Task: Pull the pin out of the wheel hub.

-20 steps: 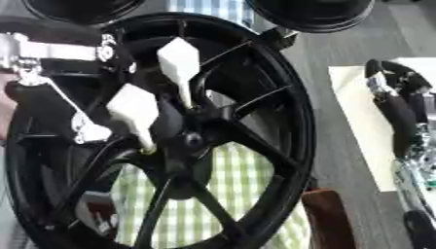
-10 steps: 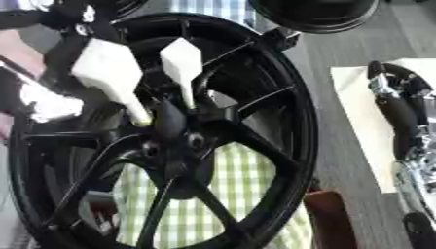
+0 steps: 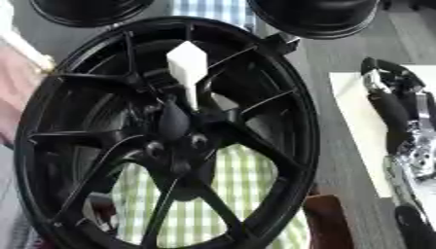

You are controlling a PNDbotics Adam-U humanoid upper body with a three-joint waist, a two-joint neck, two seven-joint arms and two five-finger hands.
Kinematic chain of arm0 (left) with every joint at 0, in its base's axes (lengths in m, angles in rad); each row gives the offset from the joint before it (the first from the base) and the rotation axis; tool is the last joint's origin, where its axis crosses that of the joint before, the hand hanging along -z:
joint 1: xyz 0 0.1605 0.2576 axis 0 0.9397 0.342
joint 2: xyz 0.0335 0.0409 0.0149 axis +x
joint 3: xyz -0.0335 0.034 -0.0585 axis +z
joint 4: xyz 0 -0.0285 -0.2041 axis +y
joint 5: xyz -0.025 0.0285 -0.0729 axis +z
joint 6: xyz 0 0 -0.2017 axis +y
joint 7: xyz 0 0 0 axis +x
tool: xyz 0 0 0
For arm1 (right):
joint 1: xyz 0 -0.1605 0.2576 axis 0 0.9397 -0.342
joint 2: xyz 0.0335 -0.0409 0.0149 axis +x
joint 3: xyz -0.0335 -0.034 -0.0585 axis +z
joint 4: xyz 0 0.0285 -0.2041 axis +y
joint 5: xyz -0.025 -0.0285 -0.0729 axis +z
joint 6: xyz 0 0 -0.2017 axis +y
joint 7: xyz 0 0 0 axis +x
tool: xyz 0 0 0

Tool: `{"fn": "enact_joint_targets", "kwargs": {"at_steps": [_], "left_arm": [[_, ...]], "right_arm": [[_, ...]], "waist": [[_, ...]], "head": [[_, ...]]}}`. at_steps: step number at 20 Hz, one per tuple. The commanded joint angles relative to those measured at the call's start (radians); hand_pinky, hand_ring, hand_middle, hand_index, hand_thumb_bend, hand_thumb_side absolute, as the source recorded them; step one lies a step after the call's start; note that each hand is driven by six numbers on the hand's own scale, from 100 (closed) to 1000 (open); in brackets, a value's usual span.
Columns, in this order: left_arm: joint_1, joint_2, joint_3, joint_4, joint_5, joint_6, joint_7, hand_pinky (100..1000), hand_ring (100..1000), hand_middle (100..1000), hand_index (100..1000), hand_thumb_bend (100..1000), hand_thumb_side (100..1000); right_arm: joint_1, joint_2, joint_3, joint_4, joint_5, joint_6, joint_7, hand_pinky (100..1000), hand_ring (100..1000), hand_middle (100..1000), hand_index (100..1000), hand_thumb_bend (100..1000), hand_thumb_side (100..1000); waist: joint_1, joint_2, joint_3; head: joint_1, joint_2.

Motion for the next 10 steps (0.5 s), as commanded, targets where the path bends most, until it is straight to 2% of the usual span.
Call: {"fn": "enact_joint_targets", "kwargs": {"at_steps": [1,5,8,9,10], "left_arm": [[0.024,0.045,0.102,0.058,-0.04,0.005,0.055,626,391,236,380,100,188],[0.115,0.037,0.206,0.115,-0.1,0.038,0.12,631,400,251,404,100,194],[0.192,0.012,0.284,0.148,-0.137,0.055,0.168,662,454,330,488,100,143],[0.219,0.001,0.311,0.161,-0.132,0.047,0.184,683,480,371,530,100,151],[0.247,-0.011,0.34,0.165,-0.12,0.034,0.202,713,526,437,596,100,236]], "right_arm": [[0.001,-0.032,-0.02,-0.026,0.01,-0.003,-0.013,856,736,608,764,323,439],[0.004,-0.031,-0.024,-0.025,0.009,-0.003,-0.015,856,736,608,765,322,440],[-0.004,-0.029,-0.026,-0.027,0.006,-0.005,-0.014,855,736,607,764,322,439],[-0.007,-0.028,-0.026,-0.027,0.004,-0.005,-0.014,855,735,607,764,322,439],[-0.011,-0.027,-0.026,-0.027,0.002,-0.005,-0.014,855,735,607,764,322,440]], "waist": [[-0.001,-0.036,0.006],[-0.005,-0.04,0.017],[-0.006,-0.037,0.017],[-0.006,-0.034,0.015],[-0.005,-0.032,0.011]], "head": [[-0.01,0.007],[-0.019,0.01],[-0.021,0.003],[-0.018,-0.001],[-0.015,-0.005]]}}
